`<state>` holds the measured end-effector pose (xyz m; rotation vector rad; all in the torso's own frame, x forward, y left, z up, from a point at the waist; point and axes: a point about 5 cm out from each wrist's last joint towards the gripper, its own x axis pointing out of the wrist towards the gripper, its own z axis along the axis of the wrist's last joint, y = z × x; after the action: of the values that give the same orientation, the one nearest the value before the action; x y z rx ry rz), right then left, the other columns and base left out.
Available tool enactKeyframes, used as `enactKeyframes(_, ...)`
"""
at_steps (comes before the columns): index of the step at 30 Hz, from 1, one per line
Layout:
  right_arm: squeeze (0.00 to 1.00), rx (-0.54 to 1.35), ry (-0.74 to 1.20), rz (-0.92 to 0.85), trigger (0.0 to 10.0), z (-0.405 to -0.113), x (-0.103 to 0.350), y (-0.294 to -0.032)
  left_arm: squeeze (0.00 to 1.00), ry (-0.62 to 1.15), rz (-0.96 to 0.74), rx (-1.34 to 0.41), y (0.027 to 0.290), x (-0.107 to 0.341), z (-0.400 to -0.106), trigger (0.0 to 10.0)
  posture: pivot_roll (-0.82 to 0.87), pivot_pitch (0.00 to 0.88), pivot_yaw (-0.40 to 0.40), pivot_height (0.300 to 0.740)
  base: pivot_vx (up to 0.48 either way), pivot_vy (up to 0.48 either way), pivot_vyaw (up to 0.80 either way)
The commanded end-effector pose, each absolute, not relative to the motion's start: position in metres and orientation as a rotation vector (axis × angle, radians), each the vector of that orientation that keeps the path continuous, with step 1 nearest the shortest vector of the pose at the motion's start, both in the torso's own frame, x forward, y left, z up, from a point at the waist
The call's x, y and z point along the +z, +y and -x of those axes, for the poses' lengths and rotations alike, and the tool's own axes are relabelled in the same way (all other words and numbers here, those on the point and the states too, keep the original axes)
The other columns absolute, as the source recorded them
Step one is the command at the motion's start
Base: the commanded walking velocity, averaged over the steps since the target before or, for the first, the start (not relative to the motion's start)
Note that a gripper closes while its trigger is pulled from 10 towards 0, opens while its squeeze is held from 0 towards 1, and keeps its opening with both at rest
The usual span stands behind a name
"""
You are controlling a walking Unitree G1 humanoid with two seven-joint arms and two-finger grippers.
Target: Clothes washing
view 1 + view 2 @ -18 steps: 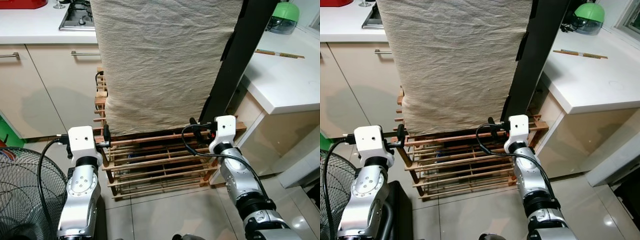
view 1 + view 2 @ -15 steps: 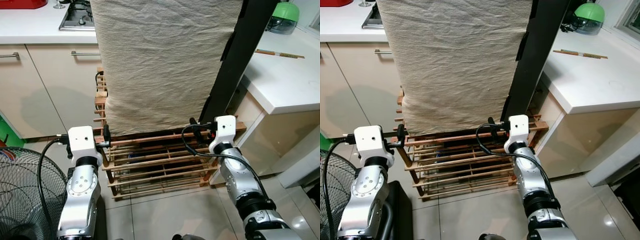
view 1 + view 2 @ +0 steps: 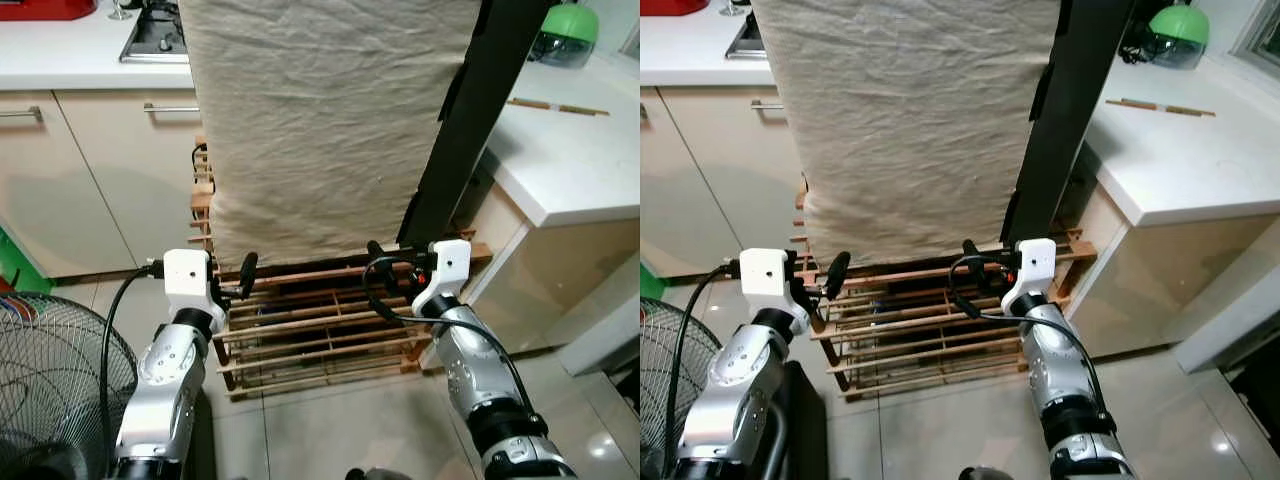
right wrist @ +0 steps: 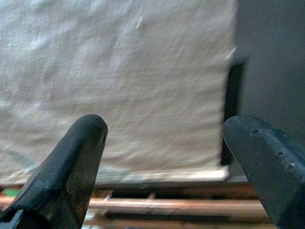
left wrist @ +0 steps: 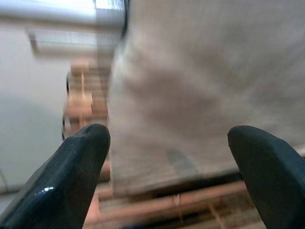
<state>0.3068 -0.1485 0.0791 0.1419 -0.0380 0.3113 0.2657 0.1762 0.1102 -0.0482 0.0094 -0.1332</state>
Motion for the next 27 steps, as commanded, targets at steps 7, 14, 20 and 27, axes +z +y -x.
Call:
enactKeyframes(7,0.00,0.254,-0.057,-0.089,10.0,-0.268,0.065,-0.194,0.00,-0.033,0.062,-0.206,0.176,0.103,-0.218,10.0,-0.02,0.000,-0.039,0.740,0.000,0.000,0.00)
enactKeyframes(14,0.00,0.263,-0.008,-0.121,10.0,-0.276,0.064,-0.176,0.00,-0.011,0.050,-0.171,0.176,0.098,-0.220,10.0,-0.02,0.000,-0.044,0.740,0.000,0.000,0.00)
enactKeyframes(20,0.00,0.314,-0.024,-0.129,10.0,-0.296,0.077,-0.152,0.00,-0.029,0.025,-0.148,0.175,0.102,-0.238,10.0,-0.03,0.000,-0.048,0.740,0.000,0.000,0.00)
enactKeyframes(27,0.00,0.305,-0.012,-0.093,10.0,-0.299,0.078,-0.152,0.00,-0.030,0.017,-0.164,0.166,0.099,-0.243,10.0,-0.03,0.000,-0.046,0.740,0.000,0.000,0.00)
